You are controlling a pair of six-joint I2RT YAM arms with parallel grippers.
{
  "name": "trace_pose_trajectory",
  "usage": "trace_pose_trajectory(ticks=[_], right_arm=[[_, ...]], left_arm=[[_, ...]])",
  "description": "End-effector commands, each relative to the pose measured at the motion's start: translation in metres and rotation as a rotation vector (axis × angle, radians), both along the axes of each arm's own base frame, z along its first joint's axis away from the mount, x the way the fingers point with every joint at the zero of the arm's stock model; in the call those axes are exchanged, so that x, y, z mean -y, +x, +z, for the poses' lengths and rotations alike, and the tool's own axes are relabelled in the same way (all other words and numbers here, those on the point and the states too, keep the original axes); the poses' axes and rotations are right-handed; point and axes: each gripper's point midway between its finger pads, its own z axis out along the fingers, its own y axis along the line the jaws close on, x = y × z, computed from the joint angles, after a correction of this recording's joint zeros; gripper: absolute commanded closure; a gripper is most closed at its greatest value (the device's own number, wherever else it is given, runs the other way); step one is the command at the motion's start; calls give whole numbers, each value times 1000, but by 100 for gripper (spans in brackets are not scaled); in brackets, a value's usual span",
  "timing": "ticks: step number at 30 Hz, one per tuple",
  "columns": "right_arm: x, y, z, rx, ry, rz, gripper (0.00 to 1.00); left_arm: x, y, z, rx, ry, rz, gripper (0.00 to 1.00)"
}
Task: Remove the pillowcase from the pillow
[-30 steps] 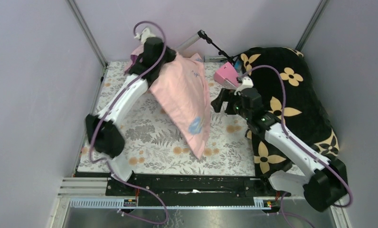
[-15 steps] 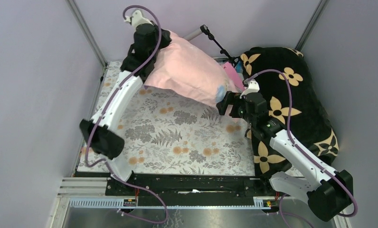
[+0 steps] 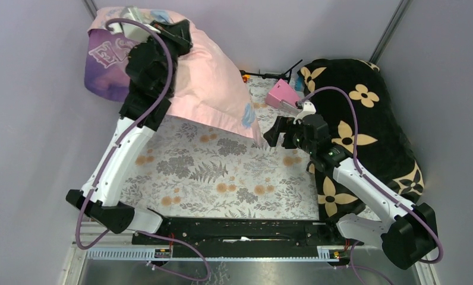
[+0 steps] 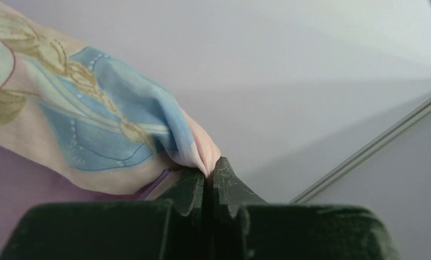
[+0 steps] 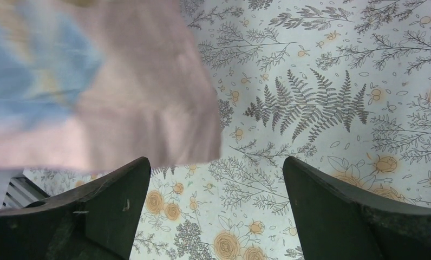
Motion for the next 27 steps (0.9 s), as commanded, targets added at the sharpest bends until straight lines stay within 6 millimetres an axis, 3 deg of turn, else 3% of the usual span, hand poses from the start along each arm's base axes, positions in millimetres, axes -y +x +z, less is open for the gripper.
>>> trace_pose_trajectory(ticks=[1,6,9,13,16,18,19,20,22,24,27], right_arm=[[-6,4,27,56,49,17,0],[2,1,30,66,29,-8,0],[3,1,29,62,25,-16,0],[7,5,23,56,27,-53,0],[17,9,20,58,14,-119,1],[21,9,19,61,-3,-132,0],[23,9,17,58,-17,-136,1],[26,9,14,52,-35,-141,0],[30,8,6,27,-66,-155,0],[38,7,-8,-18,-96,-200,0],[74,7,-30,-105,-125,-458,0]], left_arm=[[23,3,0,81,-109,-60,100],[61,26,-63,-50,-137,-165,100],[93,30,-126,-169,-138,-195,100],[145,-11,-198,-190,-216,-201,100],[198,-57,-233,-207,-124,-250,100],[213,-81,-249,-220,-41,-248,89],[212,-91,-255,-219,-4,-223,80],[203,-97,-257,-214,27,-173,63],[185,-106,-258,-217,108,-103,39],[162,-109,-258,-258,167,-30,27],[126,-116,-259,-328,246,61,13]])
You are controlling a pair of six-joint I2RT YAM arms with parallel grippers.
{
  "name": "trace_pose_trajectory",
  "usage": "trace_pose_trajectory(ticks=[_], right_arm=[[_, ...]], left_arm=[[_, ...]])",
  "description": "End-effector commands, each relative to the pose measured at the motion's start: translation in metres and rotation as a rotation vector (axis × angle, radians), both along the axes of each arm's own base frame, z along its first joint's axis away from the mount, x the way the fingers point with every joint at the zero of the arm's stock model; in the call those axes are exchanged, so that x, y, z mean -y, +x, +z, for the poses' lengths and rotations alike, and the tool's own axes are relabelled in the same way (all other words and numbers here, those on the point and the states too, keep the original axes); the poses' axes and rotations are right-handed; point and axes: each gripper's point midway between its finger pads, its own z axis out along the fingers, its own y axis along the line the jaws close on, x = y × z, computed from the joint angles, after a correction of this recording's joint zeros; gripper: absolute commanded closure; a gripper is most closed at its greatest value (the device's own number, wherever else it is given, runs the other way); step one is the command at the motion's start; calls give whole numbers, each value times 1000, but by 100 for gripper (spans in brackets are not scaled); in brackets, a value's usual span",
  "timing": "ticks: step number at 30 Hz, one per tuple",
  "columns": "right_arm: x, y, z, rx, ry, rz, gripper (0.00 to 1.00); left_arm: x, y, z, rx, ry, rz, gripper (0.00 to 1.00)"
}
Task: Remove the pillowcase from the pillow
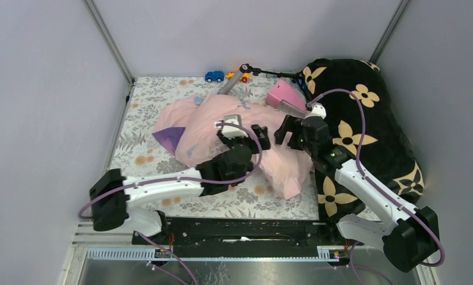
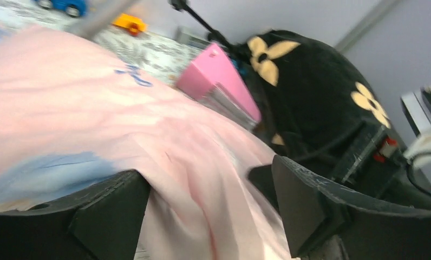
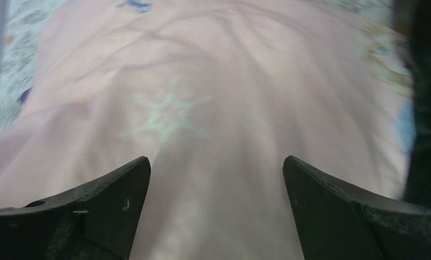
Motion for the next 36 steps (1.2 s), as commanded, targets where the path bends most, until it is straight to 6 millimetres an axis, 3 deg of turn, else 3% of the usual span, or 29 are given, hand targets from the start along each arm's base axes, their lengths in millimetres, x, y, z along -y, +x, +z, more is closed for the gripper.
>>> trace_pose_trajectory(ticks=[1,4,11,14,22,27,28,30,33,34,36], right_arm=[[45,-1,-27,-93,-61,-296,0],[51,-8,-40,-129,-96,-307,1],[57,-35,-77,-242,-113,-299,0],[66,-48,-91,-288,-117,-350,0],[78,-72,-127,-393,-112,-433,1],[66,-82,-151,-439,-44,-399,0],[62,-82,-152,-436,-31,-380,5],[55,-74,-146,-409,-14,-344,27],[45,-57,-123,-338,3,-290,84],[41,-50,-111,-310,6,-273,96],[34,-37,-86,-253,5,-232,100]], left_arm=[[-84,1,47,14,32,257,9],[-116,-9,32,-36,115,289,1],[-145,7,-3,-160,148,169,1],[-146,21,-22,-214,141,122,1],[-123,37,-89,-365,218,21,1],[-115,45,-118,-418,212,-18,1],[-114,46,-121,-424,216,-18,1],[-113,47,-123,-428,221,-19,1],[-119,48,-122,-419,239,-1,1],[-123,48,-122,-415,254,14,1],[-133,47,-123,-416,286,53,1]])
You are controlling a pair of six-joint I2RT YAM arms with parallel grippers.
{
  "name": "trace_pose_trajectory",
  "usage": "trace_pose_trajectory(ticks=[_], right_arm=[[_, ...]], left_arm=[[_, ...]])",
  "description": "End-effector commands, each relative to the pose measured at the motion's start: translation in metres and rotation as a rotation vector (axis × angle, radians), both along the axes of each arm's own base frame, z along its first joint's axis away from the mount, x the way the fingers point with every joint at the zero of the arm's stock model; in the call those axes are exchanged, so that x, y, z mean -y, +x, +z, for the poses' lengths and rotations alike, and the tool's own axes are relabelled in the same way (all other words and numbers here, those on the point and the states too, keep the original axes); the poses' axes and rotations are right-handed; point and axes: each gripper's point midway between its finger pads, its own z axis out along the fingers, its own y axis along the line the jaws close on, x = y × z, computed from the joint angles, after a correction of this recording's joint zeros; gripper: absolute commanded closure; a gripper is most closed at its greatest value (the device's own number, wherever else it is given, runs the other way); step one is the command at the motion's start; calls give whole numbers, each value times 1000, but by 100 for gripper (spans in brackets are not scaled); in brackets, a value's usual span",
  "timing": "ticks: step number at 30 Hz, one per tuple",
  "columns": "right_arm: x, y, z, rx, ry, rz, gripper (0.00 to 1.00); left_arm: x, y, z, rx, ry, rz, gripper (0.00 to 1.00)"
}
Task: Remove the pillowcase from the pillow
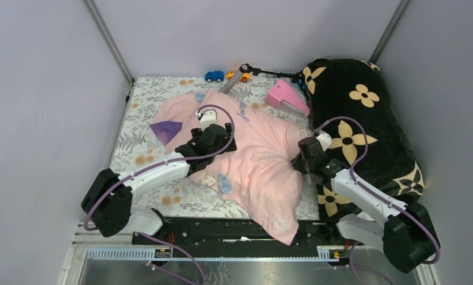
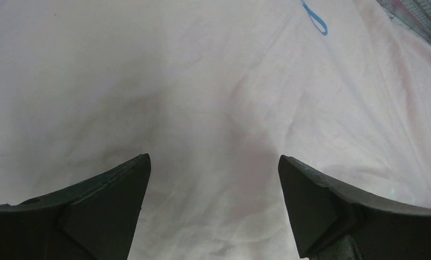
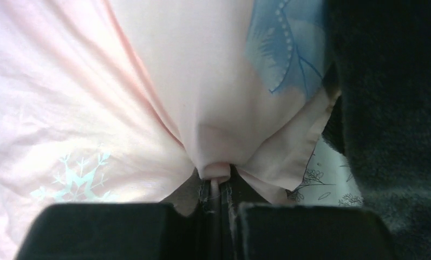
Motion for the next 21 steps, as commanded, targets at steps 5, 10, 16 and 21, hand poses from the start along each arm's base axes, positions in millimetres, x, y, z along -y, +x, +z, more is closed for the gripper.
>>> trace_pose_trajectory(ticks=[5,10,16,21], right_arm=[[-23,49,113,248,-29,141,100],[-19,78,190,411,-97,123,100],[10,103,283,554,-251,-2,100],[70,122,322,578,-353,-198,100]], left_arm=[[-20,4,10,68,46,64,1],[-15,5,-7,25,58,39,1],[15,-3,-5,3,4,-84,11],[123,-54,24,70,-210,-448,13]])
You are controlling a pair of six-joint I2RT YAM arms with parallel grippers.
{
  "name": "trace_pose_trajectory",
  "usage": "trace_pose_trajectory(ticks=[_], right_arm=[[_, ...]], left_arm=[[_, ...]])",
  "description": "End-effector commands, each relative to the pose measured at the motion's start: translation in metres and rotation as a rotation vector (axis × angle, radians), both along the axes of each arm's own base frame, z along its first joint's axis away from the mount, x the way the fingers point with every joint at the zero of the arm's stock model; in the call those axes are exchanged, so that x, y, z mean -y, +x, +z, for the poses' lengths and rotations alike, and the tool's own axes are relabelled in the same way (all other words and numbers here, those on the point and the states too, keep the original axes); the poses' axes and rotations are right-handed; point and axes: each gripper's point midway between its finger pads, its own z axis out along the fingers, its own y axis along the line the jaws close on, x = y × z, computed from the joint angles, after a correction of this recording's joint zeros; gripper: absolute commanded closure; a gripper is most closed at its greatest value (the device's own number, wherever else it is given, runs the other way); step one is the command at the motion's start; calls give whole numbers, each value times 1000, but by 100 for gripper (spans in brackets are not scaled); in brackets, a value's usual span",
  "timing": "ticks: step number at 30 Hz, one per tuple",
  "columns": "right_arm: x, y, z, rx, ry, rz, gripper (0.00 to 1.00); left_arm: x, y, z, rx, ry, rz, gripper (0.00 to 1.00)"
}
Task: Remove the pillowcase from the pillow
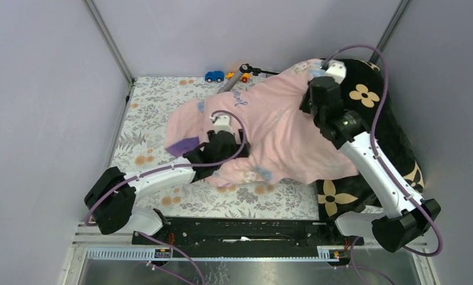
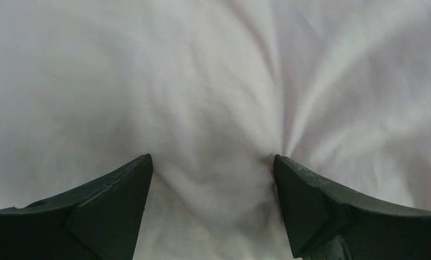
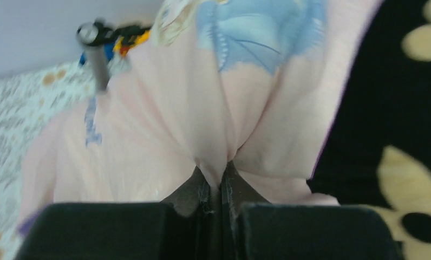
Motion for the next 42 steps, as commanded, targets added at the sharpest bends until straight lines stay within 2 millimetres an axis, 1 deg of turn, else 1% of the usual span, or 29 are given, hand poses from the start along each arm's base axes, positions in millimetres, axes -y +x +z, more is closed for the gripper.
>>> trace_pose_trajectory(ticks=[1,2,3,4,5,6,7,8,9,10,12,14,15,17,19,20,23,25,27,29,31,33,34,36,39,40,42], right_arm=[[91,25,82,212,-19,-319,95],[103,28,82,212,-8,-345,73],[108,29,83,213,-5,-356,40],[109,29,84,213,-16,-351,8],[103,29,84,207,-36,-297,1],[94,30,83,204,-38,-231,1],[80,31,81,198,-27,-149,0],[69,31,78,182,-8,-95,0],[57,29,71,143,12,-46,1],[42,29,68,119,26,3,2],[1,22,52,61,4,116,3],[-41,11,28,12,-24,215,2],[-60,6,10,-23,-17,267,2],[-92,-3,-20,-80,26,347,2],[-120,-15,-55,-156,41,414,3],[-136,-25,-71,-191,33,453,4],[-177,-49,-107,-266,-13,544,4],[-198,-66,-129,-313,-65,586,4],[-209,-77,-149,-355,-106,603,5],[-212,-86,-167,-396,-132,609,6],[-211,-92,-181,-425,-142,615,9],[-209,-96,-192,-444,-149,620,17],[-208,-97,-195,-450,-155,620,26],[-205,-96,-200,-455,-169,613,49],[-202,-92,-197,-436,-182,592,77],[-200,-90,-193,-422,-184,582,85],[-195,-86,-182,-385,-192,563,92]], left_arm=[[103,-54,31,41,-170,-401,14],[118,-65,42,67,-189,-462,14],[126,-73,51,100,-192,-495,14],[127,-77,59,125,-201,-503,12],[122,-78,66,135,-214,-489,9],[112,-73,71,136,-223,-453,7],[99,-66,71,119,-227,-413,6],[84,-57,71,94,-242,-373,6],[60,-39,68,66,-256,-299,6],[47,-37,64,34,-272,-268,6],[6,-18,52,-18,-296,-139,6],[-33,-9,36,-59,-285,-4,5],[-52,-6,28,-75,-269,69,4],[-79,-8,10,-117,-240,182,2],[-95,-13,-8,-158,-226,241,3],[-101,-18,-19,-183,-221,253,5],[-107,-26,-41,-228,-208,261,7],[-109,-30,-51,-250,-197,257,8],[-110,-34,-59,-276,-191,252,12],[-110,-37,-66,-297,-187,252,14],[-111,-40,-72,-317,-183,259,16],[-119,-42,-80,-353,-174,322,23],[-123,-44,-84,-374,-160,354,28],[-129,-43,-88,-400,-128,395,40],[-136,-42,-94,-420,-101,428,63],[-138,-43,-96,-427,-105,441,71],[-145,-45,-100,-434,-116,471,92]])
